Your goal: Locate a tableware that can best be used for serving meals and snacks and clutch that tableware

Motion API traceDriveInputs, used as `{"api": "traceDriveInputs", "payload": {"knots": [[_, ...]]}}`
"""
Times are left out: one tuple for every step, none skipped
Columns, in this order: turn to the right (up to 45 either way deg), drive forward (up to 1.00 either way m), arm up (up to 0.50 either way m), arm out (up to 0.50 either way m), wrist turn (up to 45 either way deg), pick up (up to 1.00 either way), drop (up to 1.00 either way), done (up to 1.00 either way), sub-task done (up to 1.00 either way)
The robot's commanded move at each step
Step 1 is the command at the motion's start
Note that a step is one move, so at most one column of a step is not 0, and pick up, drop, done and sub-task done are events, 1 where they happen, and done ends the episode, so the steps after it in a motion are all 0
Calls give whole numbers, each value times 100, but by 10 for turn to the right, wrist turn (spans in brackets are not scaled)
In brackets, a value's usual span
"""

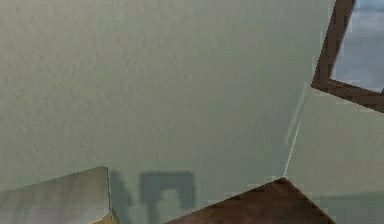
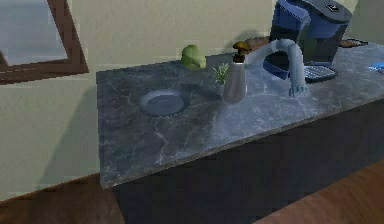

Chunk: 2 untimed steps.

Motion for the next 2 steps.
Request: {"api": "traceDriveInputs", "payload": {"knots": [[0, 0, 50, 0, 0, 0, 0, 0, 0], [0, 0, 38, 0, 0, 0, 0, 0, 0]]}}
